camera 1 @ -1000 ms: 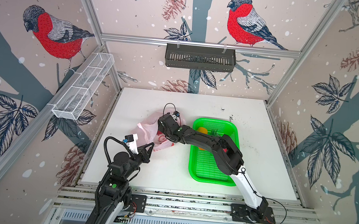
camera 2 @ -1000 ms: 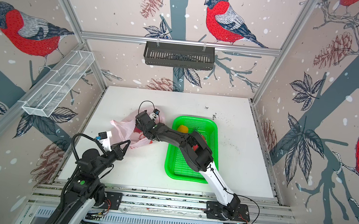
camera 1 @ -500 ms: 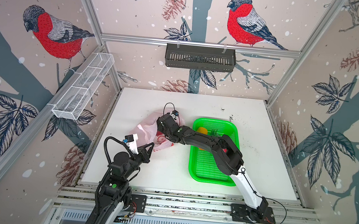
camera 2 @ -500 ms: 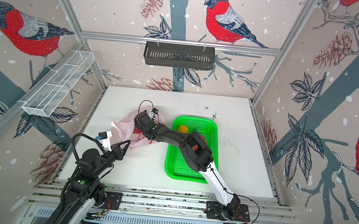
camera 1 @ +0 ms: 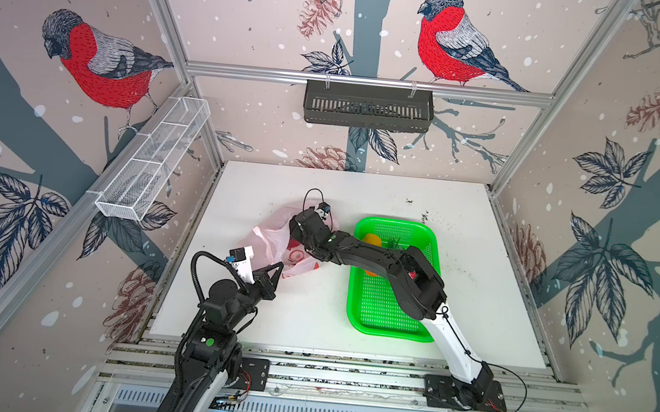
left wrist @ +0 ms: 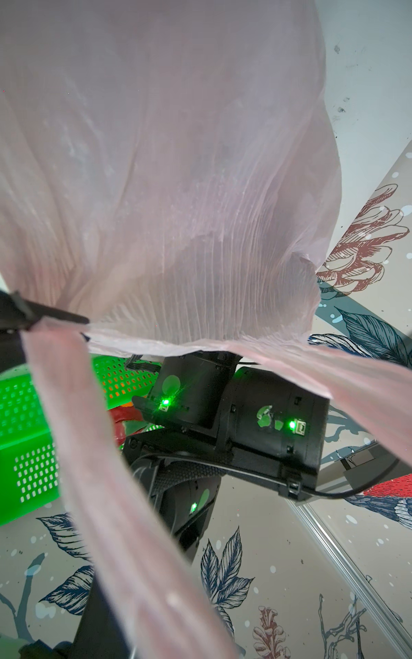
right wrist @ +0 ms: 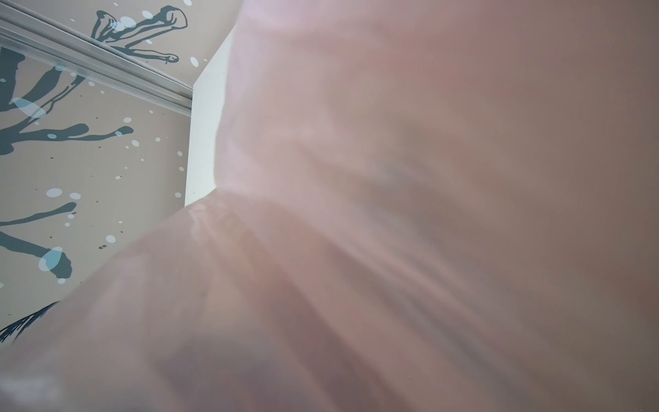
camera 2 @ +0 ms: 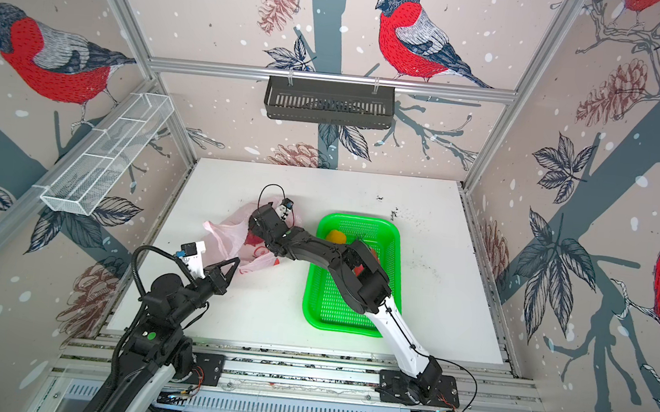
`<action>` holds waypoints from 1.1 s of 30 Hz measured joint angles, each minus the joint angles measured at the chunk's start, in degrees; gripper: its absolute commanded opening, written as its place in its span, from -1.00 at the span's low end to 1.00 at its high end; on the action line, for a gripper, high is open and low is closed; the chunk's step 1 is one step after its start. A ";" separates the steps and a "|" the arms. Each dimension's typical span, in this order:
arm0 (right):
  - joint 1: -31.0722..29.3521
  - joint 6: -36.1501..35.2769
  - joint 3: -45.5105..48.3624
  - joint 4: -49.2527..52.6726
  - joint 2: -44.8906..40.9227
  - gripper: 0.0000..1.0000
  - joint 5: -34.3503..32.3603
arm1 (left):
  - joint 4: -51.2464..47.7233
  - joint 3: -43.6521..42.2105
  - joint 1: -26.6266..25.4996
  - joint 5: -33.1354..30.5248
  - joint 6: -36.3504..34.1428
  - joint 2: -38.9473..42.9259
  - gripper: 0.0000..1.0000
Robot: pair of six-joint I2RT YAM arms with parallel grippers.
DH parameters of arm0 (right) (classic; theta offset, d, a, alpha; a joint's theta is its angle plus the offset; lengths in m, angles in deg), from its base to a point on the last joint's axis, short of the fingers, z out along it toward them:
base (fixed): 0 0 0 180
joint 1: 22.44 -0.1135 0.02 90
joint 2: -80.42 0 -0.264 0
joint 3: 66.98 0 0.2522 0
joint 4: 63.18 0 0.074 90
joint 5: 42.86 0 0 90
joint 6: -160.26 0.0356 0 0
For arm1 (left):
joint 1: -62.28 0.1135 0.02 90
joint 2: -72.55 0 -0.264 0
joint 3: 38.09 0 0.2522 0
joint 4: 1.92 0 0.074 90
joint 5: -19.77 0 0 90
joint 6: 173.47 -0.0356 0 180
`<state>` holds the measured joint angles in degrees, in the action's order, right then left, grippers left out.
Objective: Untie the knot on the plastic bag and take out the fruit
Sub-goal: 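Push the right gripper down into the pink bag toward the dragon fruit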
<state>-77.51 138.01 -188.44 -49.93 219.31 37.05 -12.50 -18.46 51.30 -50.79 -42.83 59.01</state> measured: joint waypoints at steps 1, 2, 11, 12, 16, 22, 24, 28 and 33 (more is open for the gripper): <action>0.00 0.00 -0.07 -0.20 0.09 0.94 0.00 | 0.00 0.00 -0.02 0.00 0.00 0.00 -1.00; 0.00 0.02 -0.09 -0.63 0.26 0.92 0.02 | 0.00 0.00 -0.04 0.00 0.00 0.02 -1.00; 0.15 0.07 -0.13 -2.64 0.87 0.72 0.61 | 0.00 0.00 -0.04 0.00 0.00 -0.02 -1.00; 0.15 0.07 -0.11 -2.78 0.90 0.67 0.63 | 0.00 0.00 -0.04 0.00 0.00 -0.04 -1.00; 0.37 0.07 0.04 -3.15 0.92 0.53 1.01 | 0.00 0.00 -0.04 -0.04 0.00 -0.07 -1.00; 0.37 0.07 0.37 -3.91 0.92 0.38 1.46 | -0.02 0.00 -0.04 -0.17 -0.02 -0.15 -1.00; 0.42 0.07 0.61 -4.26 0.92 0.34 1.46 | -0.02 0.00 -0.04 -0.17 -0.04 -0.17 -1.00; 0.46 0.04 1.22 -5.01 0.70 0.24 1.77 | -0.04 0.00 -0.04 -0.22 -0.07 -0.35 -1.00; 0.50 0.02 2.58 -5.55 -0.20 0.18 2.14 | -0.04 0.04 -0.04 -0.42 -0.13 -0.37 -1.00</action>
<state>-77.00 138.03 -185.86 -55.48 219.11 39.20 -12.54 -18.42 51.25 -51.20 -42.96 58.64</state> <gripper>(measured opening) 0.762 0.048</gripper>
